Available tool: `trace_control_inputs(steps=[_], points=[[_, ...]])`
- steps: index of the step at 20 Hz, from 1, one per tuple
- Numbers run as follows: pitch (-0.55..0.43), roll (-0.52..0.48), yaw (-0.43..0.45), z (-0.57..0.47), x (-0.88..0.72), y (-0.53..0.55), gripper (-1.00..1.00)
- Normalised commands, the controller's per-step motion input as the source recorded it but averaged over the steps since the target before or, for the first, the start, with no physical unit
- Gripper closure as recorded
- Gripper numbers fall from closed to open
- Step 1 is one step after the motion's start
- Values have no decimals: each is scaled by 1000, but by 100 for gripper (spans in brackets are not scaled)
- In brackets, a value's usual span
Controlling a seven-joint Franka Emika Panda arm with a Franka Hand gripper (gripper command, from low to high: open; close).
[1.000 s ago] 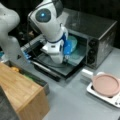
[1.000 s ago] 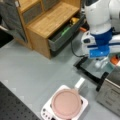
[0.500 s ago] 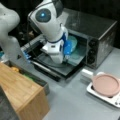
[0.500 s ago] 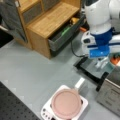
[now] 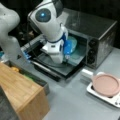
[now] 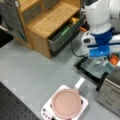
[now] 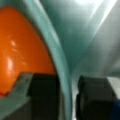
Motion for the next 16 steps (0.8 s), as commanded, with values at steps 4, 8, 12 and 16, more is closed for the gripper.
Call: trace_control_inputs(steps=[4, 8, 12, 16], points=[[23, 33, -3, 40, 13, -30, 100], [46, 29, 13, 85, 53, -120, 100], [74, 23, 43, 171, 109, -243, 100], [124, -1, 96, 275, 217, -403, 100]])
